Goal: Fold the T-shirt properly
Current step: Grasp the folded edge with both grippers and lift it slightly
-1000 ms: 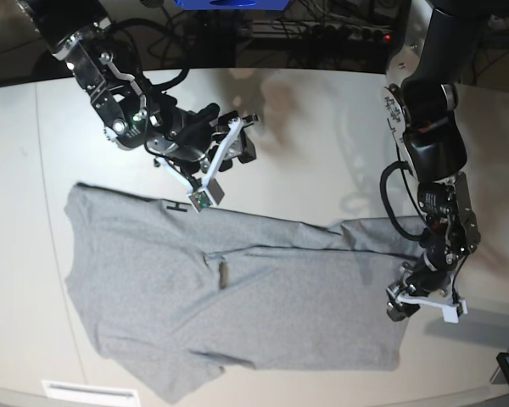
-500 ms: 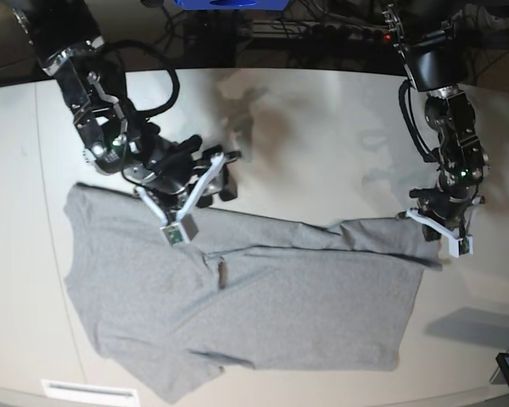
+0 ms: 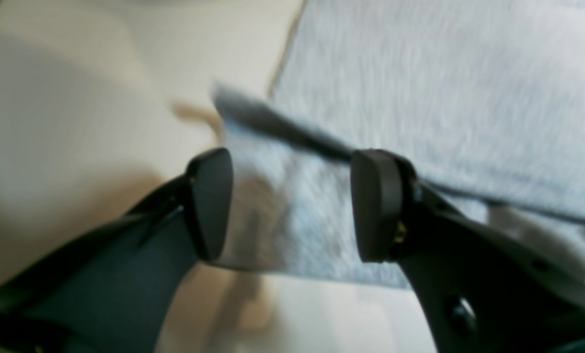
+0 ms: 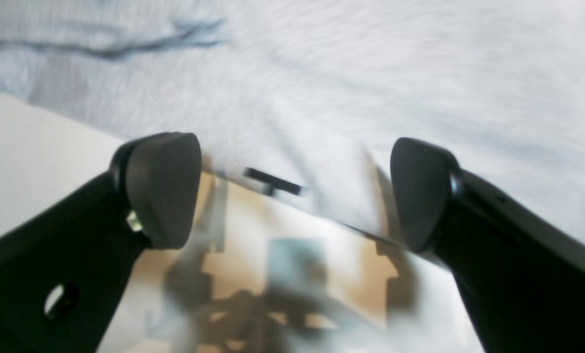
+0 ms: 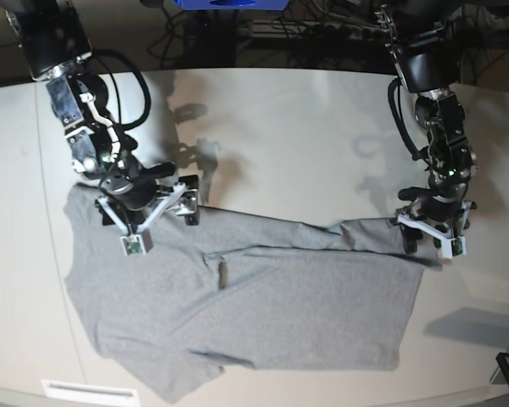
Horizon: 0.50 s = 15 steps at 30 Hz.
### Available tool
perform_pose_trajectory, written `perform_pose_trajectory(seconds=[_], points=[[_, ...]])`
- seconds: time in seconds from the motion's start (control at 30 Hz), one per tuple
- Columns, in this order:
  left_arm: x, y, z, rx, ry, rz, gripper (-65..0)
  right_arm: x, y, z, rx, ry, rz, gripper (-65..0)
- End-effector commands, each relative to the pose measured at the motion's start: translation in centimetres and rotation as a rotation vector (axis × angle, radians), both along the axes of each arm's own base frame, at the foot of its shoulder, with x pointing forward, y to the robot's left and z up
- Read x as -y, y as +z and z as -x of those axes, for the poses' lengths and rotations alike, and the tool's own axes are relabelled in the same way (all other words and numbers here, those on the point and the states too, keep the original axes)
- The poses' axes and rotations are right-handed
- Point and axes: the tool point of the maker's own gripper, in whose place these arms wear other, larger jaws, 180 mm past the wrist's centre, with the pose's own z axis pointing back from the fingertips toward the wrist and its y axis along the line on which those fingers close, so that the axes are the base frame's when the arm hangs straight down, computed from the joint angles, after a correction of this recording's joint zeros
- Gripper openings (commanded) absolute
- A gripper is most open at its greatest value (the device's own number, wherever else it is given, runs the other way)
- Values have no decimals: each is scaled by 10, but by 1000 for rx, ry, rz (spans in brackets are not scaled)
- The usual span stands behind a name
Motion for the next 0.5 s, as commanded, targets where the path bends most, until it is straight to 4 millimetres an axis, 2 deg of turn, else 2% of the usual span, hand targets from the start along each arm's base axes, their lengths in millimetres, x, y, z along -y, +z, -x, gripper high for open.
perform_pose_trajectory(seconds=[0.0, 0.1, 0.17, 0.37, 0.47], points=[[0, 17, -16, 58, -18, -15, -269, 4, 15, -17, 76, -4, 20, -77], [11, 3, -21, 44, -50, -8, -269, 1, 3, -20, 80, 9, 44, -77], [14, 2, -22, 64, -57, -10, -269, 4, 0, -26, 95, 1, 52, -75], [12, -1, -24, 67, -50, -6, -269, 7, -17, -30, 66, 64, 67, -75], [9, -2, -27, 52, -55, -42, -269, 20, -28, -34, 37, 51, 71, -75]])
